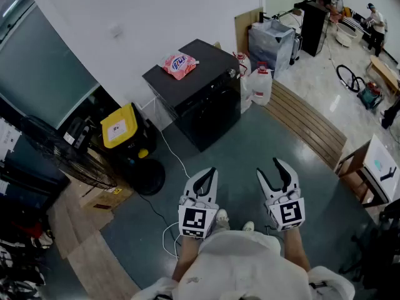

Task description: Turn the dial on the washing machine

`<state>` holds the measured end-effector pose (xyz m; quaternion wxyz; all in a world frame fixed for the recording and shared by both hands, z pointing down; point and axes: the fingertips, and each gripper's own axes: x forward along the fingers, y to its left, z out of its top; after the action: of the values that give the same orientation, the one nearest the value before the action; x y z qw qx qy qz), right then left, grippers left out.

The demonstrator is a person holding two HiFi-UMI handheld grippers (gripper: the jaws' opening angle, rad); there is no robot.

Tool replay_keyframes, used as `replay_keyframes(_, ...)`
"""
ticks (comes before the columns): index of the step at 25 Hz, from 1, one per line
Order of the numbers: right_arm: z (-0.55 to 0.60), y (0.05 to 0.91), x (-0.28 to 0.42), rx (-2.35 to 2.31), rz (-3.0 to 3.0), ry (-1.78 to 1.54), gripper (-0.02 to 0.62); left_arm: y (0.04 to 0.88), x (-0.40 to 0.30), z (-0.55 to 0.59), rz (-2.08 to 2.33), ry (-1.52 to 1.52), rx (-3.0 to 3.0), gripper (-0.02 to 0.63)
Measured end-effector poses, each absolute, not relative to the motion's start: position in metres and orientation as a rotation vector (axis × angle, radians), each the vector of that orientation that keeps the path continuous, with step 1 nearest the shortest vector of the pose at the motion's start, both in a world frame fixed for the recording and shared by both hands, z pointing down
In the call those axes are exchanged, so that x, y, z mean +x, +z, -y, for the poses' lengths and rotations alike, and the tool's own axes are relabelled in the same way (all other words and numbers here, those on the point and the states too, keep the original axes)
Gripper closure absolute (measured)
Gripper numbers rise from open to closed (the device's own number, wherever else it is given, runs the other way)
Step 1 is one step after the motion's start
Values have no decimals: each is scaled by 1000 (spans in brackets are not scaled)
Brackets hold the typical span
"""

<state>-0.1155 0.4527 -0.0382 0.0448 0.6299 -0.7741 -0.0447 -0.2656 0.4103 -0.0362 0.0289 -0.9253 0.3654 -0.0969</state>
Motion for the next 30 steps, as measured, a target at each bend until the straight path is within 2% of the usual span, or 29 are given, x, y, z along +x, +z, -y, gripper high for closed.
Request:
replay_keyframes(3, -457, -45, -107, 1945, 2411, -131, 365, -36, -252, -415, -1129, -288, -2861, 592)
replay_keyframes(6, -459, -46, -88, 1966, 2414, -129, 339, -35, -235, -419, -1131, -284, -2856, 592)
replay_keyframes(15, -436, -40, -53, 1949, 2376, -132, 347, -28, -198, -403, -1118, -314, -2833, 592)
replay_keyframes(30, -293, -29, -47, 1921, 2329, -78, 357, -22, -186, -249, -1106, -241, -2876, 592)
